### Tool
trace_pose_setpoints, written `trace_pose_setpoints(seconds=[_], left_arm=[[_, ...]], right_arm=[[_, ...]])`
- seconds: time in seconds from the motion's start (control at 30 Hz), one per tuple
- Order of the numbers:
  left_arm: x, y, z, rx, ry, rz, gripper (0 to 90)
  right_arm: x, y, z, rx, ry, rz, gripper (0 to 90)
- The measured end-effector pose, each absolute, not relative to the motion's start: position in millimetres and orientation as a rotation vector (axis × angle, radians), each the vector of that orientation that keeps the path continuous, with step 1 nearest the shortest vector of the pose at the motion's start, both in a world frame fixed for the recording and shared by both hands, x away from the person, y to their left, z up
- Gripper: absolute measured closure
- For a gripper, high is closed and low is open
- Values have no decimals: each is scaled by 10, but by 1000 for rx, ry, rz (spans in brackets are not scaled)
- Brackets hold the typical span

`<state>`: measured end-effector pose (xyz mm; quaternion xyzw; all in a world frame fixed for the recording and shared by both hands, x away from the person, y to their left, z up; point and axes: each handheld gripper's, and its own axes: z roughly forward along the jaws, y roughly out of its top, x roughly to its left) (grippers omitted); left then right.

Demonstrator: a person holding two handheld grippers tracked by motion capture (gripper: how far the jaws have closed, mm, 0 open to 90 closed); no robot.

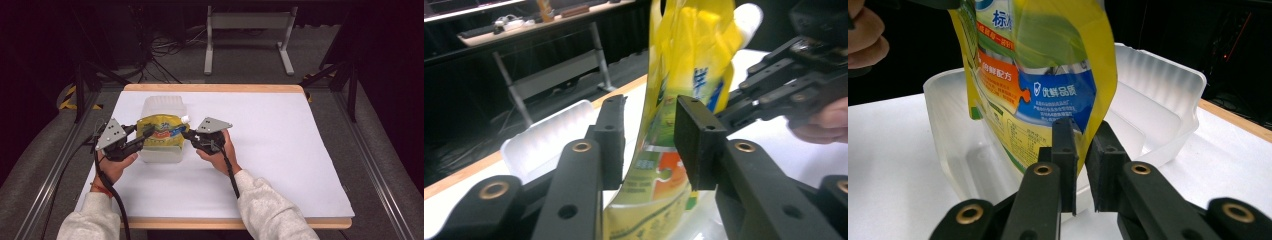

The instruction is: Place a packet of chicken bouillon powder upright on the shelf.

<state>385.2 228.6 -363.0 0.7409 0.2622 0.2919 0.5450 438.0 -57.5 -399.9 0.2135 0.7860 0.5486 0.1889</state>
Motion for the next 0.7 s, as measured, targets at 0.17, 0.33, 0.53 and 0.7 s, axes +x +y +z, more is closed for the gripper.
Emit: trace_pose_setpoints(seconds=[0.17, 0.33, 0.53, 0.7], left_arm=[[3757, 2288, -3630, 1740, 680, 771, 445], [3667, 2346, -3611, 1702, 749, 809, 277], [3536, 2372, -3629, 1702, 788, 806, 171], [3342, 2370, -3708, 1735, 789, 801, 131]], right_arm=[[4367, -594, -3961, 599, 2208, 1527, 803], [4359, -618, -3922, 592, 2207, 1518, 798], [4335, -684, -3858, 588, 2202, 1479, 789], [4325, -821, -3821, 597, 2204, 1464, 784]])
